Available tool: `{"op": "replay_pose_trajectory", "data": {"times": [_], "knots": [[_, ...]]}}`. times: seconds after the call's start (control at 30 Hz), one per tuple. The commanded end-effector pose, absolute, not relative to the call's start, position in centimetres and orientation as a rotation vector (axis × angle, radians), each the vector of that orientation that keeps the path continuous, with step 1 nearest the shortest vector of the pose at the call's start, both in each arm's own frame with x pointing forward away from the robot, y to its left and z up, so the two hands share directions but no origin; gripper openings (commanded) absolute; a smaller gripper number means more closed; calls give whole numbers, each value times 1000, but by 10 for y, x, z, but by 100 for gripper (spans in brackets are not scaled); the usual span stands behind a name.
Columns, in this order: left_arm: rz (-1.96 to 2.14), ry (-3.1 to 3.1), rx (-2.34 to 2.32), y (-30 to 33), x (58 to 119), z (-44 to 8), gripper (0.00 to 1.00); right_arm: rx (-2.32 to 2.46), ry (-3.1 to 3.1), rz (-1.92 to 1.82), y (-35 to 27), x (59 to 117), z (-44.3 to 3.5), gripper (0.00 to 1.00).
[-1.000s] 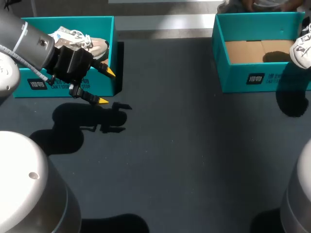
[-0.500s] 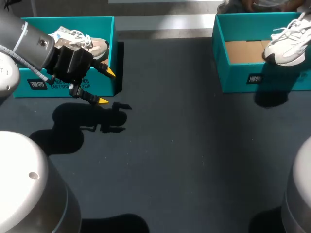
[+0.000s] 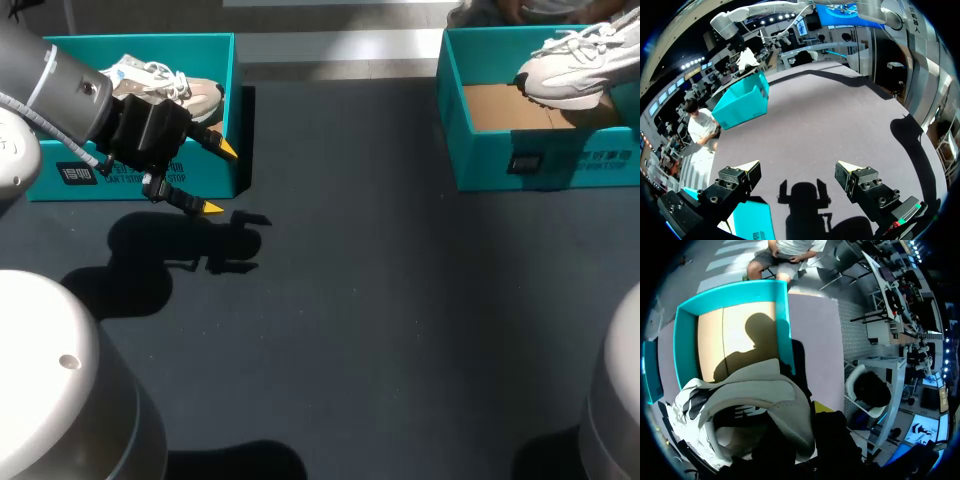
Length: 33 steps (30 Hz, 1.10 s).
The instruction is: Take the shoe out of the shoebox, open the shoe tongue, remove and reinsert the insole, then place the shoe into the shoebox
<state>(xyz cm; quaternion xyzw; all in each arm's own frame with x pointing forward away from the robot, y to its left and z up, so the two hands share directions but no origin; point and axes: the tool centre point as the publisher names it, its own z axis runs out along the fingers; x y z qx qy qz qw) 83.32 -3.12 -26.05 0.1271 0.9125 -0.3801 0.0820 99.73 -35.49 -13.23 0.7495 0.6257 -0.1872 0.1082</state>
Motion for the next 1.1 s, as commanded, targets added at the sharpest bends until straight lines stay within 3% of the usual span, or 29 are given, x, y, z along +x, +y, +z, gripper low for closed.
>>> {"op": "replay_pose_trajectory", "data": {"times": [0.03,1.1], "knots": [[-1131,2728,379,-31,833,-260,100,2325,1734,-555,-356,1005,-129,0],[-1131,2728,379,-31,833,-260,100,2378,1516,-403,-340,1042,-171,0]]}}
